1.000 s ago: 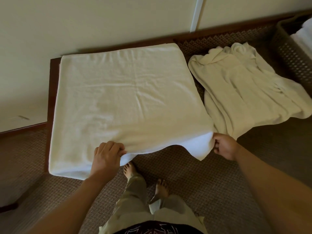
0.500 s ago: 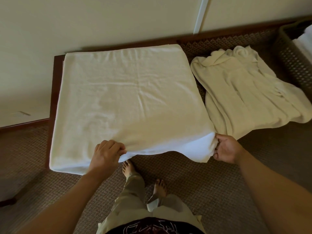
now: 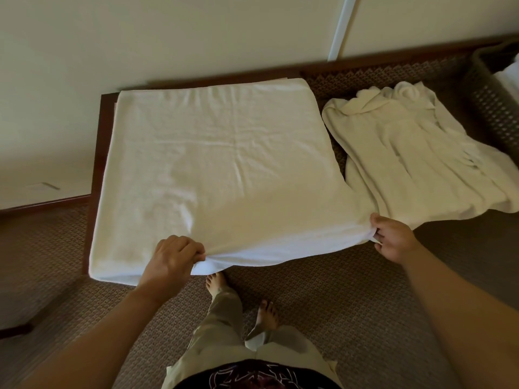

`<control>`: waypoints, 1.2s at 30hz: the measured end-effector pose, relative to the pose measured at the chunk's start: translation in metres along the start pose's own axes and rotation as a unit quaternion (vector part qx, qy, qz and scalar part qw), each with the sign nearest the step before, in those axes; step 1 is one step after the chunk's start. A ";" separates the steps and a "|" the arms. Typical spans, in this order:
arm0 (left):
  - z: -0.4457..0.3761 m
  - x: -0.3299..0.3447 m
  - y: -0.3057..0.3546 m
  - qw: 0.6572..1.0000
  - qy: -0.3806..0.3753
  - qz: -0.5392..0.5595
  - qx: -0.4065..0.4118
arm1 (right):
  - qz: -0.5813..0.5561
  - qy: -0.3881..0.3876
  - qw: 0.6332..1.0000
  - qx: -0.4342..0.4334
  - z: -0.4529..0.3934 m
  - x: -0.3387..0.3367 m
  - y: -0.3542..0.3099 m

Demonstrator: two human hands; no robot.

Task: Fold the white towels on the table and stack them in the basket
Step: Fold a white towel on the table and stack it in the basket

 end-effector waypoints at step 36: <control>0.010 -0.074 -0.058 0.818 0.053 -0.087 -0.565 | 0.193 0.258 0.921 -0.219 0.040 0.057 -0.016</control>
Point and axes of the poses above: each hand's wrist, its own z-axis away from the middle knuckle, its own x-axis out of the palm, y = z × x, the point moved 2 cm from there along -z, towards the middle knuckle, and after that the axes turned 13 degrees about y, right-handed, at the moved point
